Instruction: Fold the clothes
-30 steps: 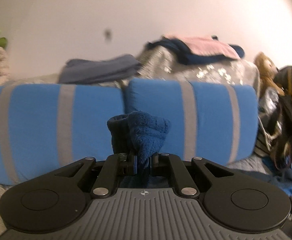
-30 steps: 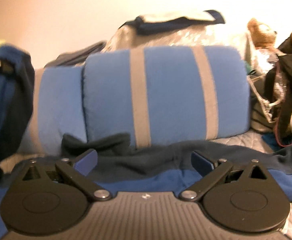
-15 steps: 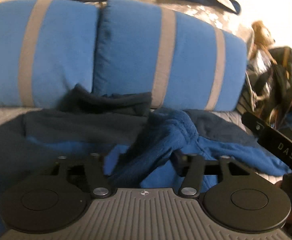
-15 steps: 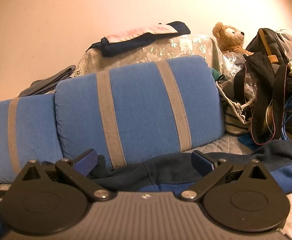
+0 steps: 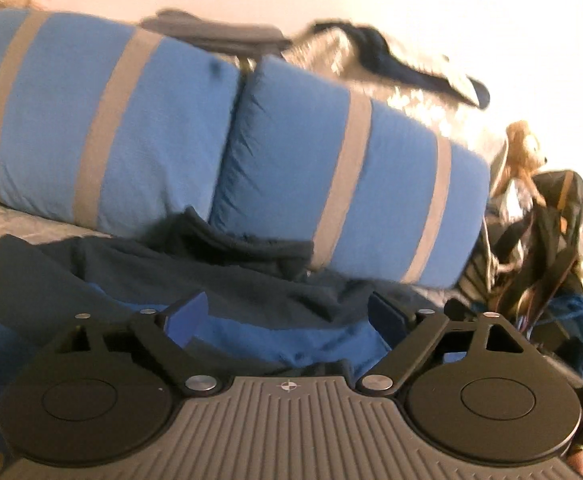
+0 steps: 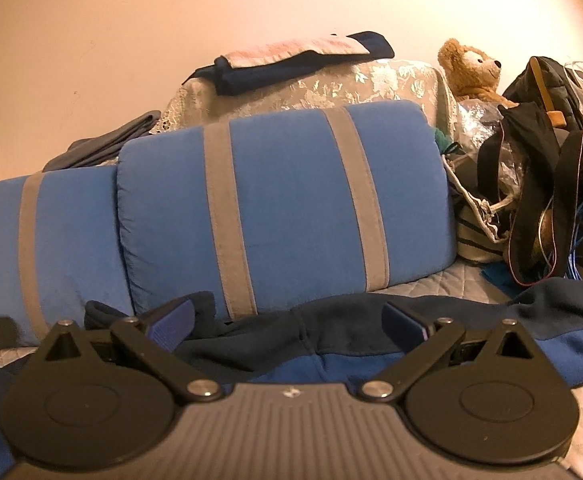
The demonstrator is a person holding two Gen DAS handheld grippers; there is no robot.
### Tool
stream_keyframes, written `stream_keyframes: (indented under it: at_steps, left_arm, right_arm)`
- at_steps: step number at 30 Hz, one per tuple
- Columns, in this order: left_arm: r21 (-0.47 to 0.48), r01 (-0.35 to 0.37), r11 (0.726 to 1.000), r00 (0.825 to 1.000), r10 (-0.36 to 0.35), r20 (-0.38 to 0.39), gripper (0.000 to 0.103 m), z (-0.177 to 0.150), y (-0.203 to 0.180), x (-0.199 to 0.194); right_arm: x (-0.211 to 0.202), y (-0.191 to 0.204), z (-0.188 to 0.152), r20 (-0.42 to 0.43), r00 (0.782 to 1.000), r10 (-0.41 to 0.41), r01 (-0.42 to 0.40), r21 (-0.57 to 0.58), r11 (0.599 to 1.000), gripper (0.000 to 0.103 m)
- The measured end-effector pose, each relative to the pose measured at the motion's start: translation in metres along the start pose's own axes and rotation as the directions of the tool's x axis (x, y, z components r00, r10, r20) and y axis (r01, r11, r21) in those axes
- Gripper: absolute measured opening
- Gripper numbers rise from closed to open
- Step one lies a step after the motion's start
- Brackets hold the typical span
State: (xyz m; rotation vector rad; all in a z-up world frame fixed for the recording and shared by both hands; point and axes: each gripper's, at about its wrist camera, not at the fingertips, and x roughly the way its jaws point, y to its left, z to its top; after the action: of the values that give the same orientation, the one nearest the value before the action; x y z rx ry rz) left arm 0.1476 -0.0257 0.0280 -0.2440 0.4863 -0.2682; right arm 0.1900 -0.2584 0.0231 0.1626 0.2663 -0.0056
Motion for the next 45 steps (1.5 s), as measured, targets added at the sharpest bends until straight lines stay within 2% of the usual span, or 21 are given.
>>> stream_keyframes:
  at_steps: [4, 8, 10, 12, 14, 15, 18, 23, 24, 27, 29, 32, 39, 41, 45]
  left_arm:
    - [0.015, 0.006, 1.000, 0.999, -0.007, 0.052, 0.097, 0.003, 0.007, -0.028]
    - [0.030, 0.002, 1.000, 0.994, -0.005, 0.110, 0.097, 0.006, 0.023, -0.057]
    - [0.052, -0.016, 0.999, 0.993, 0.009, 0.117, 0.098, 0.008, 0.034, -0.070]
    - [0.074, -0.034, 0.997, 0.994, 0.026, 0.105, 0.098, 0.011, 0.044, -0.082]
    - [0.086, -0.059, 0.995, 0.996, 0.053, 0.078, 0.098, 0.014, 0.055, -0.093]
    - [0.093, -0.069, 0.993, 0.995, 0.063, 0.073, 0.098, 0.015, 0.060, -0.098]
    - [0.127, -0.091, 0.988, 0.994, 0.082, 0.069, 0.098, 0.014, 0.071, -0.112]
    - [0.126, -0.107, 0.986, 0.993, 0.100, 0.062, 0.097, 0.008, 0.087, -0.130]
    - [0.118, -0.107, 0.987, 0.993, 0.100, 0.059, 0.097, 0.006, 0.091, -0.132]
    - [0.097, -0.104, 0.990, 0.994, 0.100, 0.043, 0.097, 0.000, 0.100, -0.133]
    - [0.090, -0.113, 0.990, 0.993, 0.111, 0.028, 0.098, -0.004, 0.103, -0.131]
    - [0.073, -0.114, 0.991, 0.993, 0.114, 0.008, 0.097, -0.010, 0.108, -0.128]
    - [0.061, -0.102, 0.993, 0.995, 0.103, -0.007, 0.098, -0.015, 0.116, -0.126]
    - [0.059, -0.099, 0.993, 0.995, 0.100, -0.010, 0.097, -0.017, 0.118, -0.126]
    - [0.048, -0.092, 0.995, 0.995, 0.093, -0.019, 0.097, -0.017, 0.121, -0.122]
  right_arm:
    - [-0.004, -0.001, 0.007, -0.003, 1.000, 0.011, -0.011, -0.020, 1.000, 0.103]
    - [-0.007, -0.003, 0.015, -0.017, 0.999, 0.027, -0.028, -0.046, 0.999, 0.103]
    - [-0.005, -0.004, 0.026, -0.091, 0.994, 0.061, -0.071, -0.107, 0.992, 0.103]
    - [0.000, -0.003, 0.035, -0.183, 0.978, 0.102, -0.138, -0.200, 0.970, 0.103]
    - [0.002, 0.003, 0.036, -0.274, 0.951, 0.142, -0.236, -0.348, 0.908, 0.103]
    - [0.000, 0.008, 0.032, -0.286, 0.945, 0.161, -0.278, -0.434, 0.857, 0.103]
    - [-0.007, 0.019, 0.017, -0.333, 0.919, 0.210, -0.385, -0.649, 0.656, 0.103]
    - [-0.020, 0.025, -0.019, -0.438, 0.852, 0.288, -0.519, -0.779, 0.352, 0.098]
    - [-0.021, 0.027, -0.024, -0.450, 0.844, 0.291, -0.529, -0.786, 0.318, 0.097]
    - [-0.021, 0.034, -0.042, -0.476, 0.827, 0.297, -0.546, -0.808, 0.224, 0.089]
    - [-0.020, 0.040, -0.053, -0.495, 0.815, 0.302, -0.556, -0.814, 0.166, 0.076]
    - [-0.017, 0.049, -0.066, -0.545, 0.782, 0.304, -0.597, -0.794, 0.112, 0.066]
    - [-0.010, 0.071, -0.095, -0.650, 0.702, 0.292, -0.677, -0.736, -0.013, 0.061]
    - [-0.005, 0.074, -0.102, -0.647, 0.712, 0.272, -0.663, -0.747, -0.041, 0.055]
    - [0.002, 0.075, -0.113, -0.626, 0.739, 0.250, -0.624, -0.775, -0.096, 0.051]
